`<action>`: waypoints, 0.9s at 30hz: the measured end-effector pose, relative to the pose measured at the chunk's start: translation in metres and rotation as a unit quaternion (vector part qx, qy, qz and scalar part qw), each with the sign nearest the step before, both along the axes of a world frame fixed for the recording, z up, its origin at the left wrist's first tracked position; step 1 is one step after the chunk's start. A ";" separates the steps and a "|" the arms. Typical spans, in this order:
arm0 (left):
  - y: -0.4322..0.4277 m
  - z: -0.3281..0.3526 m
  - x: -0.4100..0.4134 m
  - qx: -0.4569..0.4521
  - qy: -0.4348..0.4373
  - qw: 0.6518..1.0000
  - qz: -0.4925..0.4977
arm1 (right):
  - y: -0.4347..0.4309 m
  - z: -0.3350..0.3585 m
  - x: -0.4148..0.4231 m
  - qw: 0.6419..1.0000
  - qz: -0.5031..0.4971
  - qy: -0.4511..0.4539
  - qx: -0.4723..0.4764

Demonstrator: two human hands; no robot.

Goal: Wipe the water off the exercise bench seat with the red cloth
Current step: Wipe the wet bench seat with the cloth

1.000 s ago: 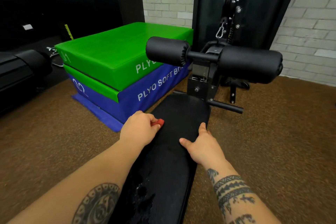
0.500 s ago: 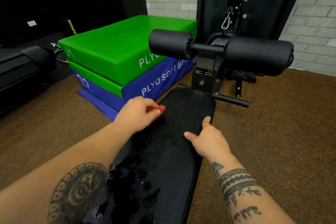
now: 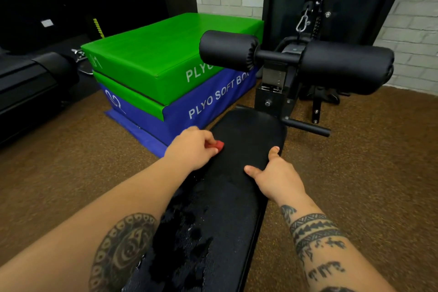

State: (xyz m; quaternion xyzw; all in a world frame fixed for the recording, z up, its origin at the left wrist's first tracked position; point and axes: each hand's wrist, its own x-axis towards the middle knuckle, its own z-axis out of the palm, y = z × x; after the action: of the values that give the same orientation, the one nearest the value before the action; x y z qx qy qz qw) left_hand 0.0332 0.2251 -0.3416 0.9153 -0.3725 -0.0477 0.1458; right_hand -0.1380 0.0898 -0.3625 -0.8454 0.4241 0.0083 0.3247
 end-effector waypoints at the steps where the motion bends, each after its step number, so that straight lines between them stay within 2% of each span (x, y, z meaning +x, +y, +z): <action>1: 0.001 -0.004 0.000 0.003 -0.005 1.000 0.025 | -0.001 0.000 0.000 1.000 0.002 -0.001 -0.001; 4: 0.010 -0.007 0.011 0.022 -0.040 0.992 0.115 | -0.001 0.000 -0.001 1.000 0.006 -0.001 -0.002; 7: 0.026 0.004 0.021 0.063 -0.044 0.986 0.148 | -0.001 0.001 -0.002 1.000 0.005 -0.007 0.000; 10: 0.047 0.014 0.015 0.015 -0.036 0.985 0.169 | 0.000 0.003 -0.004 1.000 -0.001 -0.012 0.013; 13: 0.063 0.028 -0.001 -0.057 0.054 0.976 0.205 | 0.005 0.011 -0.006 0.999 -0.008 -0.010 0.031; 15: 0.065 0.038 -0.015 -0.164 0.166 0.942 0.241 | 0.014 0.017 -0.009 1.000 -0.007 0.002 -0.007; 17: 0.060 0.048 -0.033 -0.313 0.298 0.859 0.274 | 0.029 0.028 -0.012 0.997 0.007 -0.030 -0.075; 19: 0.055 0.058 -0.054 -0.410 0.387 0.778 0.276 | 0.047 0.040 -0.013 0.983 0.029 -0.157 -0.094; 21: 0.047 0.060 -0.071 -0.422 0.413 0.764 0.260 | 0.068 0.052 -0.012 0.955 0.058 -0.289 0.010; 24: 0.040 0.065 -0.097 -0.406 0.460 0.763 0.203 | 0.099 0.057 -0.009 0.897 0.081 -0.368 0.233; 25: 0.040 0.068 -0.102 -0.395 0.491 0.753 0.188 | 0.104 0.056 -0.009 0.886 0.061 -0.383 0.253; 27: 0.049 0.074 -0.106 -0.365 0.558 0.727 0.164 | 0.099 0.051 -0.010 0.881 0.014 -0.411 0.236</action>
State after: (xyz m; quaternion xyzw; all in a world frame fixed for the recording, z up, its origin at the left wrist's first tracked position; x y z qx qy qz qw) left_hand -0.0731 0.2743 -0.2676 0.6468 -0.0565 -0.3854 0.6557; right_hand -0.1476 0.1888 -0.3113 -0.6774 0.2260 -0.2356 0.6592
